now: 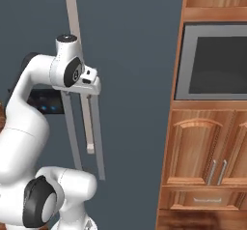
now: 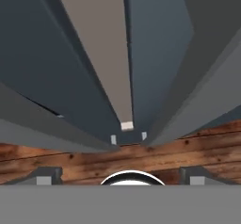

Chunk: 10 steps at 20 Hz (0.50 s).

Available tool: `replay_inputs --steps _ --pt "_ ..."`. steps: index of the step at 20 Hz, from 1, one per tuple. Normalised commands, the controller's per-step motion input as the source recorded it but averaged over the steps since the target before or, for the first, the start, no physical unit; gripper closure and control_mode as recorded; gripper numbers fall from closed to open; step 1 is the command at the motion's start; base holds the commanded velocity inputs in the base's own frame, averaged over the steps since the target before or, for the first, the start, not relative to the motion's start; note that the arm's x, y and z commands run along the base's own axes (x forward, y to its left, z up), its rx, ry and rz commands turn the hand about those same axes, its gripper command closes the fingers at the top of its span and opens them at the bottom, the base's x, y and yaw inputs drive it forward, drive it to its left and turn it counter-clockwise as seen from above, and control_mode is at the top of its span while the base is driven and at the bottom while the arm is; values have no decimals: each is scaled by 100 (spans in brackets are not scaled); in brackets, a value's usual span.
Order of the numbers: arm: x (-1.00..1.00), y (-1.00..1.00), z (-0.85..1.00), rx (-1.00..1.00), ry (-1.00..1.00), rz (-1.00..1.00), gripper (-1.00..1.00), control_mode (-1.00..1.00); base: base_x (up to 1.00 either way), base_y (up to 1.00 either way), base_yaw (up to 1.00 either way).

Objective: Open the fridge, remove the orange, lemon, and steak, and place them on any counter.

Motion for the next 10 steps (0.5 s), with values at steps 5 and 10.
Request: replay_inputs --steps 5,10 --pt "0 0 0 0 0 0 -100 100 -41 42 -22" --pt "0 0 0 0 0 0 -100 100 -56 46 -12"
